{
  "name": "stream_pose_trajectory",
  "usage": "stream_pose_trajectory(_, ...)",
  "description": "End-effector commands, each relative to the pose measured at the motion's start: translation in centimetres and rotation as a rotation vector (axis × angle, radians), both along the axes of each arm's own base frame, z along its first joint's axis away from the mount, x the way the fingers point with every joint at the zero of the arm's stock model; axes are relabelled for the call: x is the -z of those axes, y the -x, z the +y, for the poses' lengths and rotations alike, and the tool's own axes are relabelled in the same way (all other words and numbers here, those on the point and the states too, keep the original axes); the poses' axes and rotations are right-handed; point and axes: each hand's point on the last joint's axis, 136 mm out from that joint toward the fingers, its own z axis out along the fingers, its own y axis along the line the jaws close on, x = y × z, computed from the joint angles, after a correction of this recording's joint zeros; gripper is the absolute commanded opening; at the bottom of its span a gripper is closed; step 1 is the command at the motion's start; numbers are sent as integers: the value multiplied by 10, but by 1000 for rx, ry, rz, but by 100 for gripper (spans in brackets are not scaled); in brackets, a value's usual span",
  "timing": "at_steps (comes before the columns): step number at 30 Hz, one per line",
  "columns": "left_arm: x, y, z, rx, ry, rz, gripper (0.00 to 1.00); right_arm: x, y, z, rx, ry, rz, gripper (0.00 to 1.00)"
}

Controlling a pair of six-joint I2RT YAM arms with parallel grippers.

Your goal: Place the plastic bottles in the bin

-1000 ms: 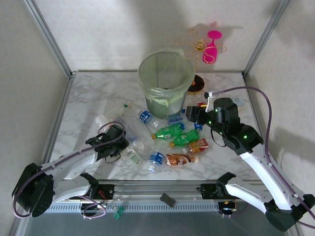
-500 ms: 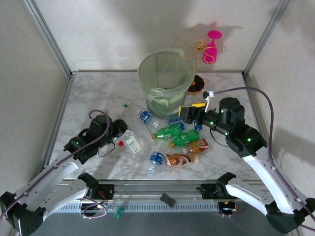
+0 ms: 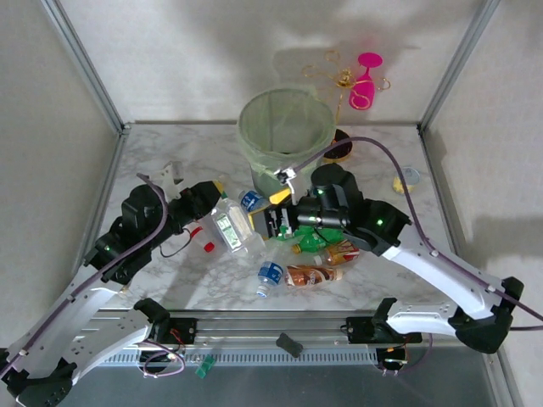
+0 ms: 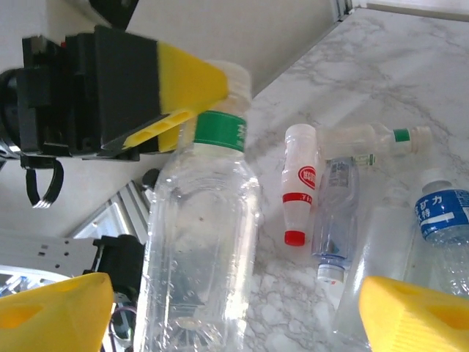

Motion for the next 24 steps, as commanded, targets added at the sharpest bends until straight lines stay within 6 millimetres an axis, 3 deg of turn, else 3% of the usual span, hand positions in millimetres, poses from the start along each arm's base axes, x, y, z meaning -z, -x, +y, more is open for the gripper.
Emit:
stream_pose_trajectory(1, -19, 3, -7, 50, 12, -51, 34, -11, 1, 10, -6, 10, -45, 96)
stream_pose_trajectory(8, -29, 7, -9, 73, 21, -75, 33, 2, 12, 41, -92, 39, -9, 96)
stream_pose_trajectory(15, -36, 10, -9, 82, 32, -100, 32, 20, 17, 51, -124, 58, 38, 92)
stream_pose_trajectory(24, -43, 15, -10, 101, 61, -124, 32, 21, 20, 53, -125, 20, 65, 69)
